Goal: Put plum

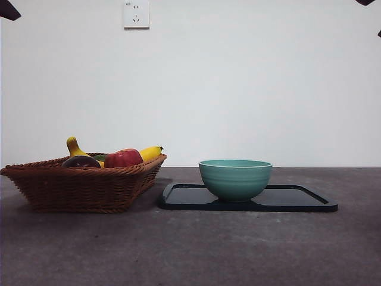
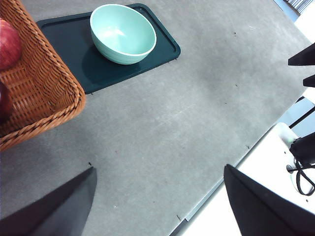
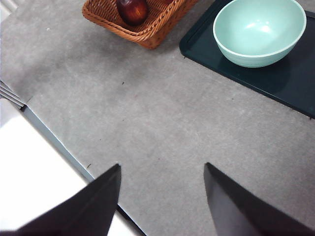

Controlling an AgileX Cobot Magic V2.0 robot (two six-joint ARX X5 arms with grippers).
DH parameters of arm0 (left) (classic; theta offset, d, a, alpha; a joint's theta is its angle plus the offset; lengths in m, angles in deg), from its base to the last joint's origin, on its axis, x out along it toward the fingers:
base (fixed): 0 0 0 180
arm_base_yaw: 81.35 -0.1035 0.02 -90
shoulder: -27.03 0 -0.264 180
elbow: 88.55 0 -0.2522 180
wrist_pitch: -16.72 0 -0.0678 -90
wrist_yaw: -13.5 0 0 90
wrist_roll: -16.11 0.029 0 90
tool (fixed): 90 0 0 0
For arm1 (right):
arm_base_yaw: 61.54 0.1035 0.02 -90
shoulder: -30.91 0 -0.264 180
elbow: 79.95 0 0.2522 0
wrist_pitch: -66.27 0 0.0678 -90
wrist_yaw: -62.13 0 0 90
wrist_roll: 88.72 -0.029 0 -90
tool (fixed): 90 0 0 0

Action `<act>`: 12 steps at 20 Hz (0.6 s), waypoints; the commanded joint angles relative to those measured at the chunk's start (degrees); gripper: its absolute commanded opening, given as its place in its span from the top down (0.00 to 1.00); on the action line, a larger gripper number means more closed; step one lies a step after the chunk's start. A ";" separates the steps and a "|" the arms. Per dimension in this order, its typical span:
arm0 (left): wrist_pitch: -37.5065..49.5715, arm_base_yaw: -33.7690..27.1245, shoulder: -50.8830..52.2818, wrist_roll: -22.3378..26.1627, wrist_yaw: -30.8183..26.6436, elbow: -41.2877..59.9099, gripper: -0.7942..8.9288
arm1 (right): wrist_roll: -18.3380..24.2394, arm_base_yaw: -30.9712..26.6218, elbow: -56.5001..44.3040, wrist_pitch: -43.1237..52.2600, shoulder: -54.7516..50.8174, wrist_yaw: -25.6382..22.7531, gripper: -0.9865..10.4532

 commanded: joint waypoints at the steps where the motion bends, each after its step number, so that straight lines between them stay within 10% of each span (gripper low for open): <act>1: 0.70 0.28 -0.33 0.28 0.24 -0.70 0.51 | -1.09 0.28 0.26 0.50 0.39 -0.20 0.68; 12: 0.72 0.28 -0.33 0.48 0.24 -0.70 0.51 | -10.25 0.09 1.38 4.87 1.86 -4.76 0.68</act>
